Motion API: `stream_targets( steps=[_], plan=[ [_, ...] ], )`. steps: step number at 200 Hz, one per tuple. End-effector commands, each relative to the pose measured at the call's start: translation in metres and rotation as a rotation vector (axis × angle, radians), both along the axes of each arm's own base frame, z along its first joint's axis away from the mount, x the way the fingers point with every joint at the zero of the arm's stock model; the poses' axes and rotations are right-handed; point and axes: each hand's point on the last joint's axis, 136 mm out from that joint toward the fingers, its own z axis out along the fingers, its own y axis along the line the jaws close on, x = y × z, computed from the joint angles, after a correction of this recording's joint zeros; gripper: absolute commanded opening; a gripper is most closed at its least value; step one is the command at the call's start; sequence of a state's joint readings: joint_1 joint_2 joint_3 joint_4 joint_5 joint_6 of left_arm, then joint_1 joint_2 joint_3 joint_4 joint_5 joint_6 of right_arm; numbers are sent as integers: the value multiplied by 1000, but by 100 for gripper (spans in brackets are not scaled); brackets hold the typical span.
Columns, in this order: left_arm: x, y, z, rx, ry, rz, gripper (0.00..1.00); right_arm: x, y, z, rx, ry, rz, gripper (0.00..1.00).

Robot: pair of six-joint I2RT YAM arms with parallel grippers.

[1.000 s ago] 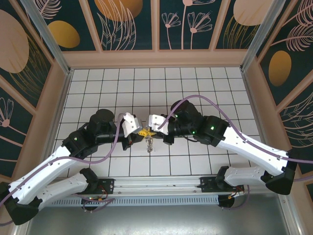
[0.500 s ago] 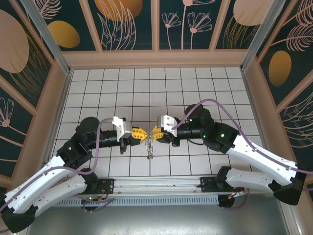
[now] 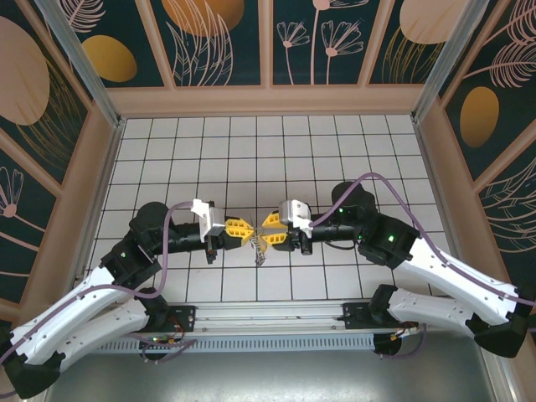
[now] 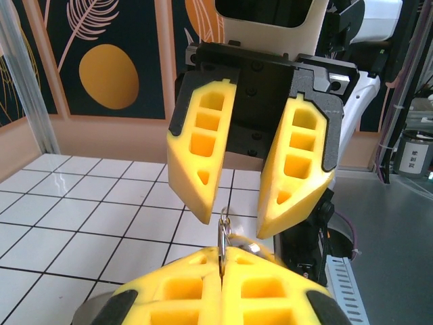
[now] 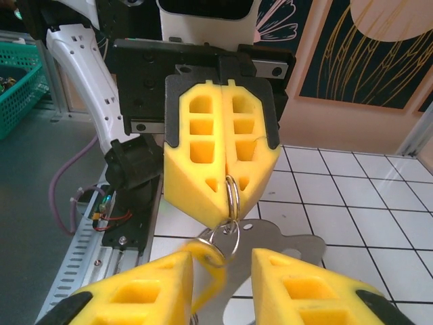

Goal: Put the keys on the keyring

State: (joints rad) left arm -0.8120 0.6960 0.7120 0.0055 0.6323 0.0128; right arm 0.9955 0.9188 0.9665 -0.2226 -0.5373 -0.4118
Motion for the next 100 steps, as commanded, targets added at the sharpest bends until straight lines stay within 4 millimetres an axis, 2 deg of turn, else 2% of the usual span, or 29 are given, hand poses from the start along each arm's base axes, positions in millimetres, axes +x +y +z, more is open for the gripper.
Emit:
stream_targets(
  steps=[1,22,46,77,100],
  plan=[
    [-7,1,15,-52,-35,-31,0,4,-7,-1,-11,7,-44,31],
    [-8,0,15,-46,-33,-32,0,3,-12,5,8,-5,-59,35],
    [-7,0,15,-43,-35,-34,0,3,-13,13,28,-17,-57,36],
    [-7,-2,12,-36,-33,-43,0,-1,-2,22,63,-33,0,37],
    [-7,-2,12,-35,-32,-46,0,2,9,16,45,-18,30,36]
  ],
)
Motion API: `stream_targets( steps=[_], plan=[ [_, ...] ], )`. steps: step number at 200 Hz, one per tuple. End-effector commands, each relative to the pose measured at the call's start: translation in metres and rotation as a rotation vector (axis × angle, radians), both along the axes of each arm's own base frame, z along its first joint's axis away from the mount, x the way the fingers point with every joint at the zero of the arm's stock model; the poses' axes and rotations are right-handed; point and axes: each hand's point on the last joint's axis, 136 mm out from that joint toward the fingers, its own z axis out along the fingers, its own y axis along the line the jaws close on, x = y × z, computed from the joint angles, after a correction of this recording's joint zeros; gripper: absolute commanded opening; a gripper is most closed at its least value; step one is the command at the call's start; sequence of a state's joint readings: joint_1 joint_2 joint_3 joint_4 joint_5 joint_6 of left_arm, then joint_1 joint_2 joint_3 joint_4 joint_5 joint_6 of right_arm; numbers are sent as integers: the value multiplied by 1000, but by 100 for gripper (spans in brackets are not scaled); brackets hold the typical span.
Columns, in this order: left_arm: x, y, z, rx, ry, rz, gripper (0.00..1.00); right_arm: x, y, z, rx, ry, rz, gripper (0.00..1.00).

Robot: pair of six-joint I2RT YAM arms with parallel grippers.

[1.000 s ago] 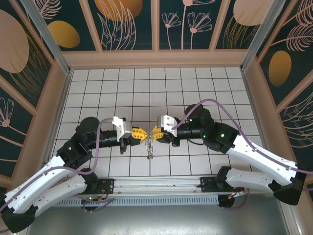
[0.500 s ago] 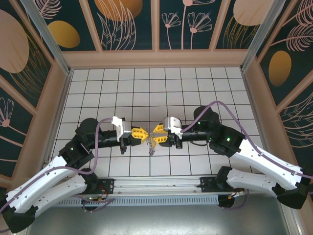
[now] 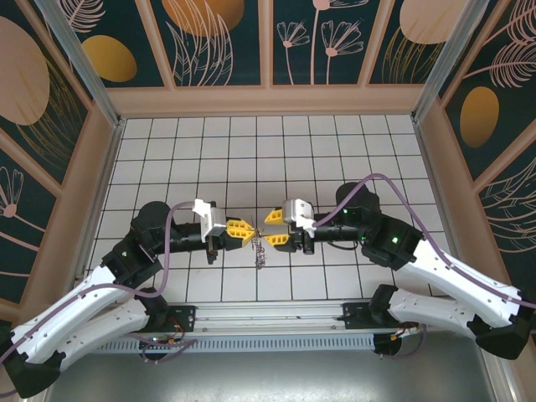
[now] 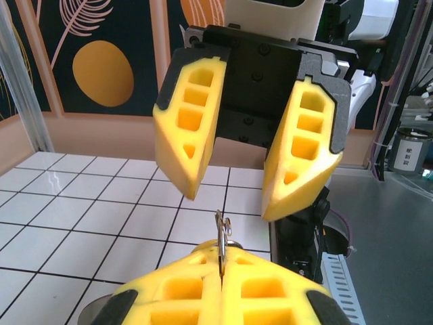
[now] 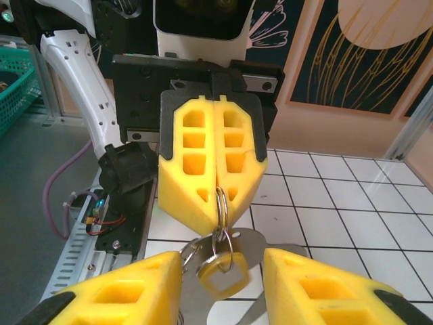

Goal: Put the keys on the keyring

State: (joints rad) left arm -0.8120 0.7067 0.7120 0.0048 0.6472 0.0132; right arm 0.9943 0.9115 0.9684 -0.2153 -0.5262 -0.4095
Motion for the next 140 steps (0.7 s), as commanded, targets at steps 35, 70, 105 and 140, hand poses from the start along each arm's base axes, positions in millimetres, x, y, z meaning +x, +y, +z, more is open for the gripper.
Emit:
stream_targets(
  steps=[35,70,105,140],
  plan=[
    [-7,0,13,-35,-40,-34,0,3,18,8,31,-4,57,32],
    [-7,0,9,-28,-34,-33,0,3,22,8,36,1,76,25],
    [-5,0,7,-20,-36,-24,0,3,21,10,44,-4,77,22],
    [-4,-1,6,-17,-35,-20,0,3,17,12,61,-12,66,32]
  ],
)
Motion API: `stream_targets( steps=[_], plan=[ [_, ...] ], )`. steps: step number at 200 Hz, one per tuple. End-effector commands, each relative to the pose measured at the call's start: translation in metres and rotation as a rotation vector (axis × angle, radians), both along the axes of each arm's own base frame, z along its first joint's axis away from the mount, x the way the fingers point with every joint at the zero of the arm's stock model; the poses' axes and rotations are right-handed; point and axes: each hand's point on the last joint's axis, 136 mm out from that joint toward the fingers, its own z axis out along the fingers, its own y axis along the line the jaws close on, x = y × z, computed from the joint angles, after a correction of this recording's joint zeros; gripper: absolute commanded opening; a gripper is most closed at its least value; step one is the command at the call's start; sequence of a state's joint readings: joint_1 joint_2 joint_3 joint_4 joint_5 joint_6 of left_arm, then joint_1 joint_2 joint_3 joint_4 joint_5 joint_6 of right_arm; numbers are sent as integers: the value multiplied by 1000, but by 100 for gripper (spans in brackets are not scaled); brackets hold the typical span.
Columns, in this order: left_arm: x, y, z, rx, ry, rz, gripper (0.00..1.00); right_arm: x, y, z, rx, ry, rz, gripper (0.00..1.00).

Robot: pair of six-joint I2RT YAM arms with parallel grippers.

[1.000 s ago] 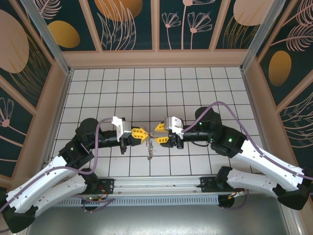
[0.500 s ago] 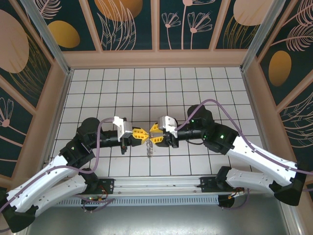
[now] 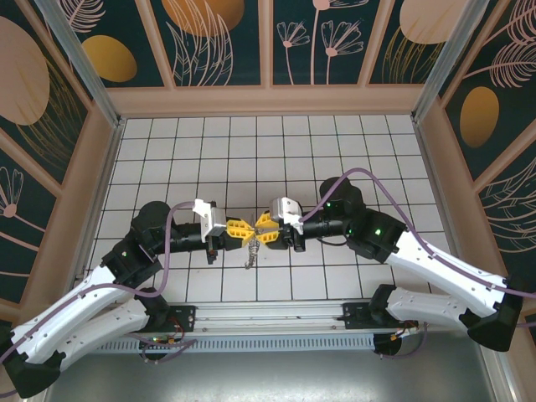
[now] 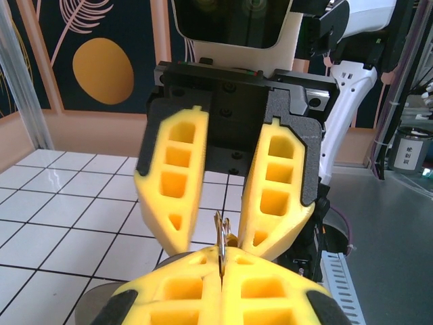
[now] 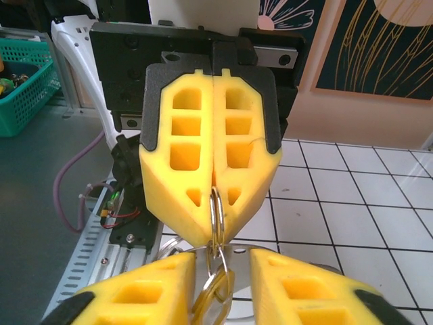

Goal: Put the keys on the keyring

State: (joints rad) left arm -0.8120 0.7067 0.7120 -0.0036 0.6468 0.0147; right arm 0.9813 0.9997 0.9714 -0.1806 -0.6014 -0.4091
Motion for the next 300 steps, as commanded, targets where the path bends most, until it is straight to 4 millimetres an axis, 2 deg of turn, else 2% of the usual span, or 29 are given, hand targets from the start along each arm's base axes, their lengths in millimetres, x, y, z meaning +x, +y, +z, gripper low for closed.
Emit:
stream_targets(
  steps=[1,28,86,102,129,155,185,210,233,249,271,286,300],
  plan=[
    [-4,-1,8,-23,-39,-21,0,-1,0,28,94,-54,5,32],
    [-4,-2,7,-21,-35,-23,0,0,-2,32,111,-61,-2,32],
    [-4,-1,7,-22,-32,-22,0,2,-1,30,111,-61,-7,18],
    [-4,-1,7,-23,-32,-23,0,3,-1,26,98,-55,-13,19],
    [-5,0,9,-27,-36,-23,0,4,-1,22,84,-46,-17,28],
    [-6,1,10,-33,-39,-24,0,5,-3,19,77,-40,-31,28],
    [-6,0,9,-32,-38,-25,0,5,-3,17,74,-36,-28,19],
    [-6,0,8,-33,-35,-26,0,7,-2,13,62,-38,-28,0],
    [-3,0,8,-24,-31,-12,0,12,-2,14,53,-53,-56,0],
    [5,1,1,21,-11,33,0,20,-5,15,44,-79,-107,0],
    [16,6,-11,114,12,103,26,29,-8,15,5,-115,-155,0],
    [20,10,-17,167,24,135,30,30,-8,15,-16,-127,-150,0],
    [21,12,-19,204,26,147,28,26,-6,17,-20,-129,-126,0]
  ],
)
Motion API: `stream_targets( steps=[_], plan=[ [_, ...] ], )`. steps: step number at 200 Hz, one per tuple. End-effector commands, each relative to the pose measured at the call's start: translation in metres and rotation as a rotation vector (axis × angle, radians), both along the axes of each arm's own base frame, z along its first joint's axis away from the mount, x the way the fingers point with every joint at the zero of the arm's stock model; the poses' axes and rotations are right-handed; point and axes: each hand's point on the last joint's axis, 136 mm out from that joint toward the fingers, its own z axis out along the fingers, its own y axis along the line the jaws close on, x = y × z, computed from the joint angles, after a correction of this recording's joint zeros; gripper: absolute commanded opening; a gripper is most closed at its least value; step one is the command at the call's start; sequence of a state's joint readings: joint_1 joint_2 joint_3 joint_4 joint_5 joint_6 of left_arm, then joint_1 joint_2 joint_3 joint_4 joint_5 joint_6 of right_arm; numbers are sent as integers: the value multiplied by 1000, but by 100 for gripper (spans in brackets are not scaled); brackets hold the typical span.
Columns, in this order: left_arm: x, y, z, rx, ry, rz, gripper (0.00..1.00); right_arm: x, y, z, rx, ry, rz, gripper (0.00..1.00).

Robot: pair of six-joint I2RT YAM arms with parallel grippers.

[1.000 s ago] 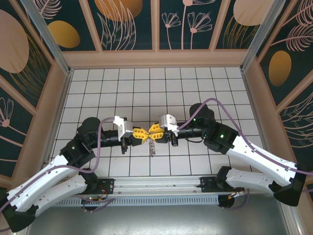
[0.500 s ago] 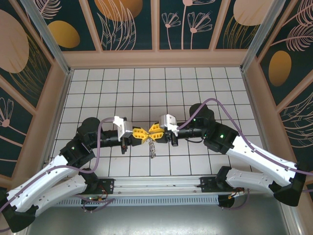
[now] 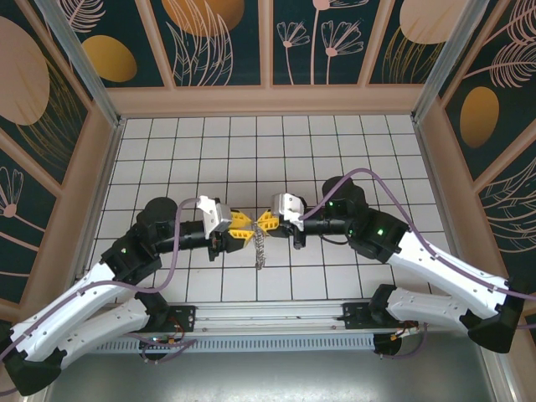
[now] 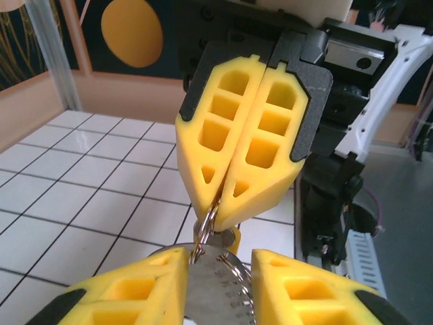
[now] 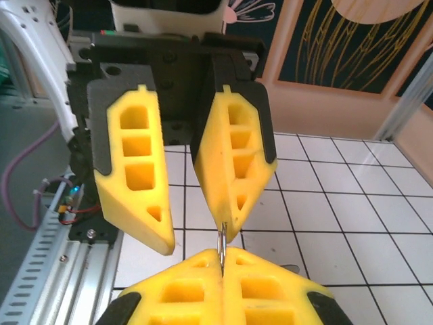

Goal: Put the keys on the keyring

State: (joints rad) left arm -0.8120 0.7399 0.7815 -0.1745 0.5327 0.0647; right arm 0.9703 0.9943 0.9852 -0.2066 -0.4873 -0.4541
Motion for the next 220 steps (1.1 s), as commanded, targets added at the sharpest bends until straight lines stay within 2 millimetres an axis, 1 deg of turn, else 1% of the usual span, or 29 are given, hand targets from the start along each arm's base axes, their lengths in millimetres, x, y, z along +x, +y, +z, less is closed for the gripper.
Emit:
stream_targets(
  steps=[1,8,16,46,71,80,93,118,141,161,179,190,198,210,220],
  plan=[
    [3,8,-4,88,-2,41,28,5,-1,18,3,-63,-15,0],
    [3,8,-4,102,-3,42,24,4,0,18,2,-61,-2,0],
    [4,7,-3,113,-3,37,22,2,2,18,-1,-57,13,0],
    [8,4,-3,148,-11,29,26,-2,6,10,-32,-40,48,0],
    [11,0,-4,167,-17,21,25,-6,7,6,-56,-22,67,0],
    [12,-1,-4,171,-19,17,22,-6,7,4,-67,-19,69,0],
    [13,-3,-6,178,-17,11,16,-6,8,2,-80,-14,69,0],
    [12,-4,-7,185,-16,2,0,-6,9,3,-82,-16,76,0],
    [8,-3,-4,170,-21,-11,0,-7,9,5,-78,-20,78,0],
    [4,-3,6,108,-39,-16,0,-4,9,1,-86,-16,62,0],
    [-2,0,21,23,-72,-21,0,-4,7,-1,-82,-5,51,13],
    [-6,1,28,-26,-88,-28,0,-3,6,-3,-80,3,41,15],
    [-8,2,32,-52,-96,-34,0,-3,5,-3,-76,3,37,15],
    [-10,1,33,-67,-97,-41,0,-4,3,-3,-70,6,34,8],
    [-10,1,33,-75,-96,-45,0,-4,3,-1,-62,6,34,7]
  ],
)
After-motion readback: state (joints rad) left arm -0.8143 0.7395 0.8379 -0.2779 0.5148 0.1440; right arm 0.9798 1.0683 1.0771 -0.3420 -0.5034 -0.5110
